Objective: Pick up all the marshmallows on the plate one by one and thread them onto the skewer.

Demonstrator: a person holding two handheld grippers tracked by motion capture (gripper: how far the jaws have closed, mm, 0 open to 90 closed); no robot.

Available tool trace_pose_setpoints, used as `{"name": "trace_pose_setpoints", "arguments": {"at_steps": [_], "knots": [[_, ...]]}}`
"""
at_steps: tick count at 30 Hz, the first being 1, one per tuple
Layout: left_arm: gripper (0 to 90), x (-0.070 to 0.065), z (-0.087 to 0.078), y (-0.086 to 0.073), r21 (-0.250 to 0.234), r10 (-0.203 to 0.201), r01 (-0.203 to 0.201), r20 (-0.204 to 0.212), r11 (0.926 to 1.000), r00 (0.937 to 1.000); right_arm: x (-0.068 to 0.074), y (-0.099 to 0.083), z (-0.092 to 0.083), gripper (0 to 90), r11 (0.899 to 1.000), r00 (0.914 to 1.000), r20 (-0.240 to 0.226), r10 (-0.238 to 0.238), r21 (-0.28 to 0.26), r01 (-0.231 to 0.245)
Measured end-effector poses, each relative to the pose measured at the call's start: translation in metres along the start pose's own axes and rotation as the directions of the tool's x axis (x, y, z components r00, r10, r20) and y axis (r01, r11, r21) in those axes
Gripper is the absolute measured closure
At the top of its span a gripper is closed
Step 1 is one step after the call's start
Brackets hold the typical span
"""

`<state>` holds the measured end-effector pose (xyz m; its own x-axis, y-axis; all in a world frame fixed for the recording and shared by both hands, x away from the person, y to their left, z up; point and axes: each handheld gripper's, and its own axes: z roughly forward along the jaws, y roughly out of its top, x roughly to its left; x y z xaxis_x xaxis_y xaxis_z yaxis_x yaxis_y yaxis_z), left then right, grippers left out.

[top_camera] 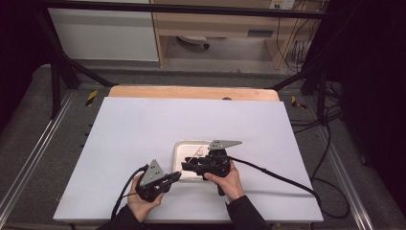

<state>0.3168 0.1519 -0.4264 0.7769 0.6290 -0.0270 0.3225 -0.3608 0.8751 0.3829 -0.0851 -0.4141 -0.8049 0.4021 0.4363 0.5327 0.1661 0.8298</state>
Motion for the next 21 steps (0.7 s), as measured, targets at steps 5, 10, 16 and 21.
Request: {"name": "trace_pose_setpoints", "arguments": {"at_steps": [5, 10, 16, 21], "knots": [[88.2, 0.003, -0.004, 0.000, -0.006, -0.008, 0.008, -0.006, 1.0000, 1.0000, 0.002, 0.006, -0.009, 41.0, 1.000, 0.9987, 0.044, -0.026, -0.002, 0.026], [88.2, 0.007, -0.008, -0.002, -0.012, -0.018, 0.018, -0.015, 0.9998, 0.9997, 0.001, 0.008, -0.015, 28.4, 0.998, 0.9923, 0.104, -0.068, 0.018, 0.066], [88.2, 0.012, -0.012, -0.003, -0.015, -0.030, 0.030, -0.024, 0.9995, 0.9993, -0.006, 0.005, -0.023, 16.1, 0.995, 0.9742, 0.200, -0.104, 0.033, 0.099], [88.2, 0.015, -0.014, -0.004, -0.009, -0.037, 0.036, -0.030, 0.9993, 0.9989, -0.014, 0.002, -0.024, 9.4, 0.983, 0.9413, 0.293, -0.167, 0.125, 0.135]]}}
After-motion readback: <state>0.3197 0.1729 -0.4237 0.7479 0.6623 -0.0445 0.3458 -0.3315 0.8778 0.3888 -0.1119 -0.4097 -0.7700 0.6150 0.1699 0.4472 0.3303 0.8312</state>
